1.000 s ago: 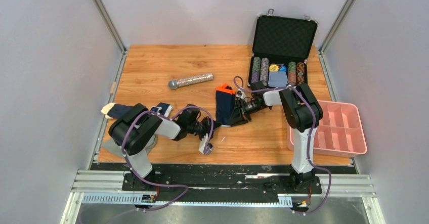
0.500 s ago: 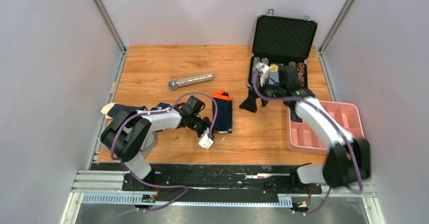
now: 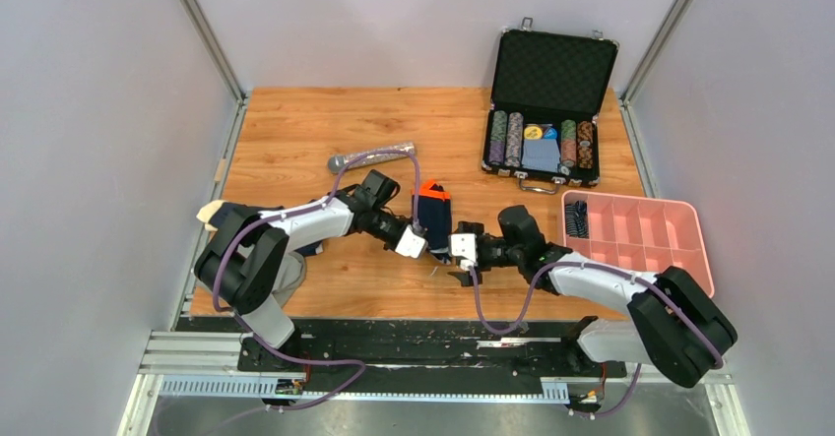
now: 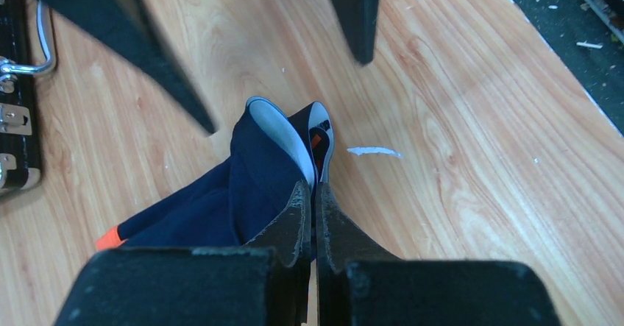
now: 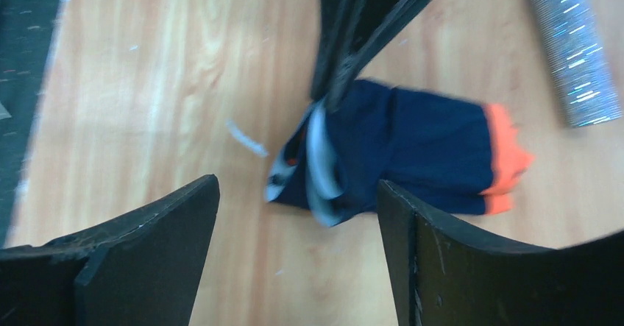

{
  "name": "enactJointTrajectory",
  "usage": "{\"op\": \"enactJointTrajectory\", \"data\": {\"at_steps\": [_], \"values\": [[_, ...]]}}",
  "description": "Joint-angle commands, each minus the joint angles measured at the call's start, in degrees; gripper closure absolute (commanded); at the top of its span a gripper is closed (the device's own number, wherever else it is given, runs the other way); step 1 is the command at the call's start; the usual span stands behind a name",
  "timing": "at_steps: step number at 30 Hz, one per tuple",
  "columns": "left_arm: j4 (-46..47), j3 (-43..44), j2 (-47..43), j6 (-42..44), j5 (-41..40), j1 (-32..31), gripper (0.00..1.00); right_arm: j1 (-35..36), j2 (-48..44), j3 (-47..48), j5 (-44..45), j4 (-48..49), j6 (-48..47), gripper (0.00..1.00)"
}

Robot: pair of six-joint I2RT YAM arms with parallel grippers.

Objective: Roll the underwear
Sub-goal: Roll the underwear to the center of the board.

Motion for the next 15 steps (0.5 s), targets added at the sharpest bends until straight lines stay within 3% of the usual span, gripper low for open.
{"op": "enactJointTrajectory", "data": {"at_steps": [1,5,15], "values": [[-0.51,-0.40,-0.37,-5.09,4.92,0.72,1.00,1.81,0.33,0.40,3.85,17.80,-6.67,0.18],[2.51,-0.61,-0.21,-9.25,5.64,1.19,1.00,4.58,-0.78,-2.67,5.16,21.28,-7.02,0.11],[9.04,0.45,0.87,-22.29,7.27,4.29,1.00,5.30,2.53,-2.44,4.27,19.85,-6.20,0.17]]}}
